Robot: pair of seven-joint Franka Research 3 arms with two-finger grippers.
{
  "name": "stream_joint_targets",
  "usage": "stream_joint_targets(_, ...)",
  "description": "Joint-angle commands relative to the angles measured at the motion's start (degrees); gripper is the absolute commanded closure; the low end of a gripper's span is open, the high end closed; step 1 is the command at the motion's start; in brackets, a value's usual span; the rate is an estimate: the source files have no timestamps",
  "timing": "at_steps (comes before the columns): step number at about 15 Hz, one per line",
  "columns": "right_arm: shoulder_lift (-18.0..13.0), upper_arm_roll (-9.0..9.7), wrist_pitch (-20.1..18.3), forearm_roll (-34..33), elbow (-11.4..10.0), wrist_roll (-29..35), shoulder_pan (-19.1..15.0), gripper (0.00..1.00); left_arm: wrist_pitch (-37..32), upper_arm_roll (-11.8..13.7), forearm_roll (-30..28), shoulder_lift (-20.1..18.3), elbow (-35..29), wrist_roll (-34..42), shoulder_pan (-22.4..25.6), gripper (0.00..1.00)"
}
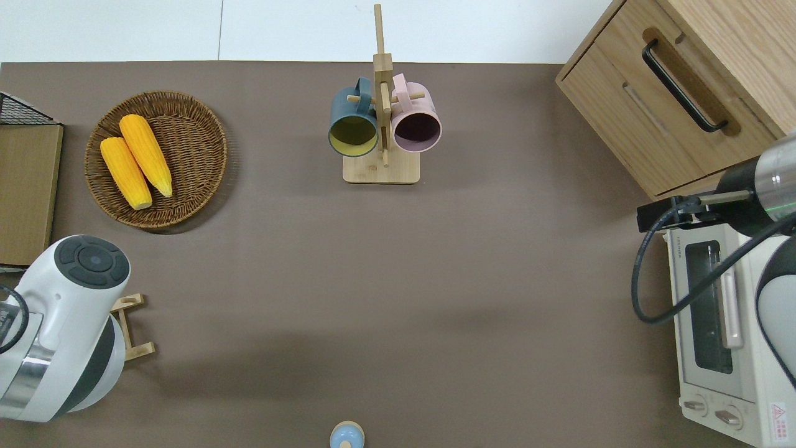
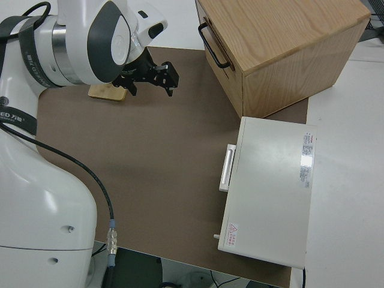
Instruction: Pick gray plate from table and place it on lower plate rack with left arm
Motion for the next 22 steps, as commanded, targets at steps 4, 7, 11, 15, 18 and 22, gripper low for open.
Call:
stream_joint_targets(4,0.54,1.17,-0.92,-0.17,1.14,0.75,-1.27,0.017,-2.83,0.04,2.27,1.67,-0.45,-6.71,-4.49,1.00)
stream_joint_targets(7,0.54,1.17,-0.92,-0.17,1.14,0.75,-1.27,0.017,-4.33,0.04,3.23,2.73,-0.36,-8.74,-5.90,1.00)
stream_joint_targets(11,0.54,1.17,-0.92,-0.17,1.22,0.75,-1.27,0.017,-4.33,0.04,3.32,4.23,-0.45,-10.50,-5.91,1.00)
stream_joint_targets(15,0.54,1.17,-0.92,-0.17,1.14,0.75,-1.27,0.017,-4.59,0.04,3.32,4.23,-0.36,-10.41,-5.99,0.77)
stream_joint_targets(18,0.54,1.17,-0.92,-0.17,1.22,0.75,-1.27,0.017,-4.59,-0.31,3.41,4.31,-0.36,-10.59,-5.99,0.00)
stream_joint_targets(22,0.54,1.17,-0.92,-0.17,1.14,0.75,-1.27,0.017,-4.68,-0.75,3.41,4.23,-0.36,-10.50,-5.99,0.00)
